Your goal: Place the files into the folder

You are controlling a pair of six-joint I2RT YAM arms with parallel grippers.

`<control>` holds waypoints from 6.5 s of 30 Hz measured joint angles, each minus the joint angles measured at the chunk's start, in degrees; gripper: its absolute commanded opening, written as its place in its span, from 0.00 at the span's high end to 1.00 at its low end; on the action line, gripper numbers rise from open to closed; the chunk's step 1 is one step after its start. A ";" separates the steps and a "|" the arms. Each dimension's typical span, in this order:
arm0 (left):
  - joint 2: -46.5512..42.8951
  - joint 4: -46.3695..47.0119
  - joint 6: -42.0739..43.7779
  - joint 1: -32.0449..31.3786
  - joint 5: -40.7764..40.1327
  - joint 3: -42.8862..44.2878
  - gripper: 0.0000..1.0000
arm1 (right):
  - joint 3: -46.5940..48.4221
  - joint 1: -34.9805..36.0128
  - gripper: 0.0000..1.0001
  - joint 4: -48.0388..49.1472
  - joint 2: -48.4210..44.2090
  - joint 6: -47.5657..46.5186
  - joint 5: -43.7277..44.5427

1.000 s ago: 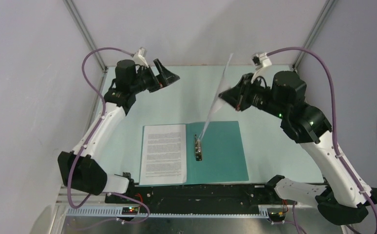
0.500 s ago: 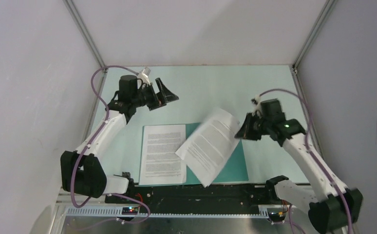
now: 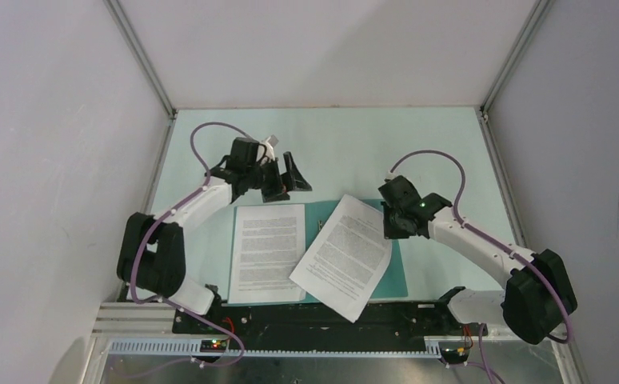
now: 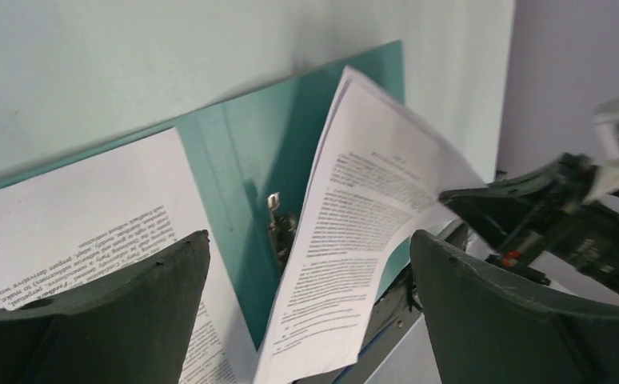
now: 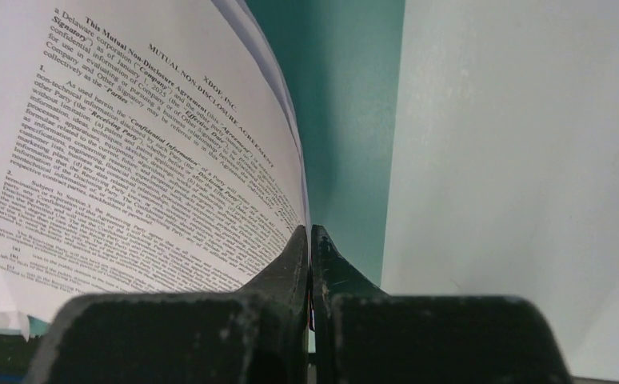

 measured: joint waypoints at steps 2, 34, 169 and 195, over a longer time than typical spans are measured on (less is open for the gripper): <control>1.25 -1.01 0.72 -0.68 -1.07 -0.37 0.00 | 0.24 1.46 1.00 1.66 -0.02 -0.52 2.51; 11.17 -4.59 13.99 -7.02 -12.04 8.33 0.00 | 3.48 2.84 1.00 20.09 2.60 -14.97 -0.17; -8.28 -0.74 -14.53 -15.89 -41.20 -17.11 0.29 | -7.26 -8.87 1.00 15.76 8.70 -1.31 -6.54; -8.37 -2.12 -20.31 -16.17 -43.69 -20.98 0.29 | -7.21 -4.50 1.00 20.17 8.15 -0.70 -9.62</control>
